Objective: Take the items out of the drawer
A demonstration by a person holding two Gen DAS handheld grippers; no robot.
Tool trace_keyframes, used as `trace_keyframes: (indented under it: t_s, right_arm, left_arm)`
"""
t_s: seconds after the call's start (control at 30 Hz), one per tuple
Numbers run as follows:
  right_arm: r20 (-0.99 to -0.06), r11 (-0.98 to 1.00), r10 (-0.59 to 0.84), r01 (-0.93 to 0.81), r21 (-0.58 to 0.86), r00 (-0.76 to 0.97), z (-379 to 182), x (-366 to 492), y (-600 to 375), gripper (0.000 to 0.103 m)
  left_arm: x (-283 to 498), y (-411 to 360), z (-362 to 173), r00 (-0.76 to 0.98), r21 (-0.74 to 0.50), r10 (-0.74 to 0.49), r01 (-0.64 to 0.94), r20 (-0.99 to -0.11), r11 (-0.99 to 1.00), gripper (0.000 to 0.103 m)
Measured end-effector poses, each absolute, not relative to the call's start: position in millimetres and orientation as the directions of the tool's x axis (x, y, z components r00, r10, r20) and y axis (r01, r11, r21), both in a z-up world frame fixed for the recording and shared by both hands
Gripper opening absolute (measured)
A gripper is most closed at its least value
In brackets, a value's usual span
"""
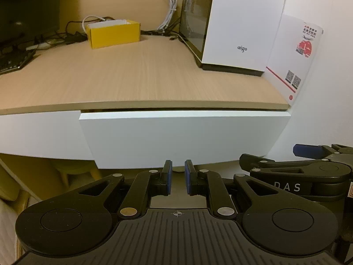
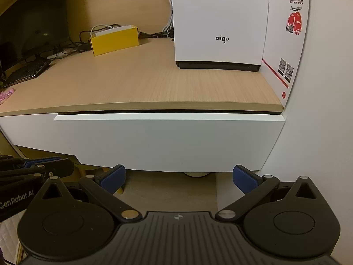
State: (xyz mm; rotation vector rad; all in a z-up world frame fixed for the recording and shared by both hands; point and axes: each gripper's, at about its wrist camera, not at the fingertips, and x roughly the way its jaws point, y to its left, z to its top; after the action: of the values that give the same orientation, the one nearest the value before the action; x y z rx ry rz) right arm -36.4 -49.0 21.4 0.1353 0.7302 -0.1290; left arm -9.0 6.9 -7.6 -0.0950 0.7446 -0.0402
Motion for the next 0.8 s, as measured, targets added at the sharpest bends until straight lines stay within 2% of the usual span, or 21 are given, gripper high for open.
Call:
trace_keyframes:
  t_s: [0.8]
  right_arm:
    - [-0.688,0.978,-0.08,0.191,0.086,0.721,23.2,-34.0,-56.3,0.103]
  left_arm:
    - [0.1,7.9,-9.5,0.715,-0.115,-0.116,0.05,-0.69,0.992,0.015]
